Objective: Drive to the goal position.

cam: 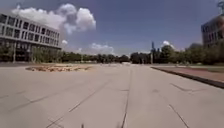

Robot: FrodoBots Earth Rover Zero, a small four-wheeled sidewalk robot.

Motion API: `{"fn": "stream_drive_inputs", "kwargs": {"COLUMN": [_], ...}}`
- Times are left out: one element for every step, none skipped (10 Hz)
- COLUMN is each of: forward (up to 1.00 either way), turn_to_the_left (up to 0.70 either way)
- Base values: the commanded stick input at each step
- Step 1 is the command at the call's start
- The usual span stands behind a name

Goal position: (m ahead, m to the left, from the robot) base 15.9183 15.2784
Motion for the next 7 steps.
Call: {"fn": "stream_drive_inputs", "kwargs": {"forward": [0.85,0.85,0.85,0.85,0.85,0.85,0.85], "turn_to_the_left": [0.0,0.0,0.0,0.0,0.0,0.0,0.0]}}
